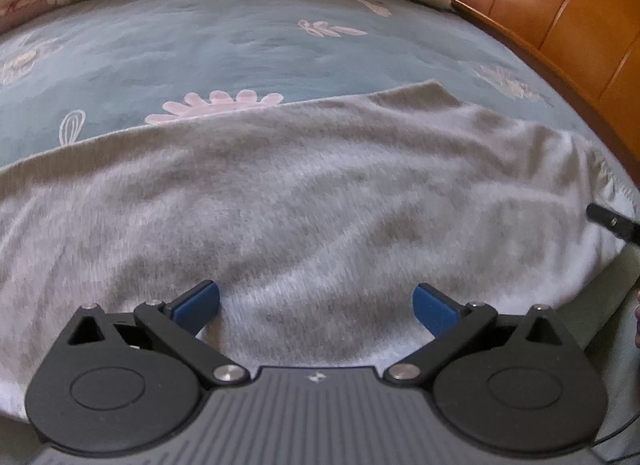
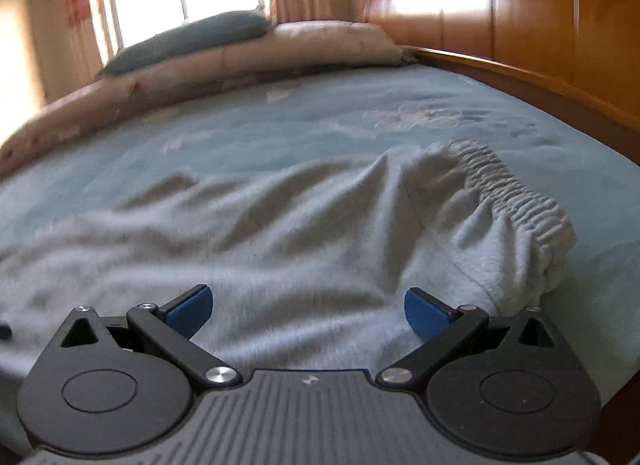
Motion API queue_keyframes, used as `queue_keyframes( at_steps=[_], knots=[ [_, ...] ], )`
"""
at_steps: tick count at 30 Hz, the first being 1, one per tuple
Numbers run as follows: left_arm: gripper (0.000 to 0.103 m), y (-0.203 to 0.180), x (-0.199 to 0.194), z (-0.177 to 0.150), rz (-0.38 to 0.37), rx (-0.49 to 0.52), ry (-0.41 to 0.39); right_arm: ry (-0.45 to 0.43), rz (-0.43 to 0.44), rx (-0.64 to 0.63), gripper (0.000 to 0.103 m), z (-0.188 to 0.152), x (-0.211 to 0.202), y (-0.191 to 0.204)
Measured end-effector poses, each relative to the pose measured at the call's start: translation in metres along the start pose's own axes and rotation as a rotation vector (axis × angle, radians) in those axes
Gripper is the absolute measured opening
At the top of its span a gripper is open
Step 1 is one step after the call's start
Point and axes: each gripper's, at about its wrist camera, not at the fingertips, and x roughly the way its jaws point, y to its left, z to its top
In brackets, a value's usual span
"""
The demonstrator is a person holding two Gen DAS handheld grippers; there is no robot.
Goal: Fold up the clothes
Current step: 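Move the open right gripper over the elastic waistband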
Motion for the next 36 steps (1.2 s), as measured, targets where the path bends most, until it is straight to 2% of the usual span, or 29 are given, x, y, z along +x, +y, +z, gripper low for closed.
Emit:
queue_keyframes(
  at_steps=[3, 8, 13, 15, 17, 19, 22, 25, 30, 33, 35, 36],
  knots=[
    [0.102, -0.004, 0.003, 0.002, 0.024, 0.009, 0.010, -0.067, 0.013, 0.007, 0.103, 0.018, 0.002, 0.000],
    [0.102, -0.014, 0.009, 0.005, 0.079, 0.046, 0.036, -0.110, -0.030, -0.061, 0.103, 0.054, 0.037, 0.003],
    [0.102, -0.012, 0.009, 0.007, 0.075, 0.048, 0.056, 0.022, -0.049, -0.023, 0.103, 0.063, 0.088, -0.014],
    [0.102, -0.012, 0.008, 0.010, 0.069, 0.050, 0.073, 0.020, -0.057, -0.001, 0.103, 0.062, 0.094, -0.025],
    [0.102, -0.011, 0.007, 0.014, 0.070, 0.030, 0.083, 0.005, -0.023, 0.043, 0.103, 0.064, 0.085, -0.033],
    [0.102, -0.012, 0.001, 0.018, 0.084, 0.022, 0.065, -0.005, -0.030, 0.041, 0.103, 0.066, 0.073, -0.031],
    [0.102, -0.021, -0.009, 0.022, 0.090, 0.054, 0.031, -0.011, -0.005, 0.013, 0.103, 0.066, 0.050, -0.019],
    [0.102, -0.031, -0.009, 0.021, 0.085, 0.085, 0.030, 0.029, 0.049, -0.055, 0.103, 0.054, 0.043, 0.002],
    [0.102, -0.045, 0.003, 0.015, 0.080, 0.117, 0.061, 0.077, 0.097, -0.197, 0.103, 0.053, 0.066, 0.046],
    [0.102, -0.043, 0.010, 0.011, 0.063, 0.095, 0.081, 0.131, 0.179, -0.204, 0.103, 0.061, 0.092, 0.061],
    [0.102, -0.042, 0.013, 0.009, 0.071, 0.090, 0.087, 0.191, 0.180, -0.193, 0.103, 0.060, 0.114, 0.066],
    [0.102, -0.042, 0.014, 0.009, 0.070, 0.092, 0.090, 0.191, 0.174, -0.206, 0.103, 0.059, 0.118, 0.068]
  ],
)
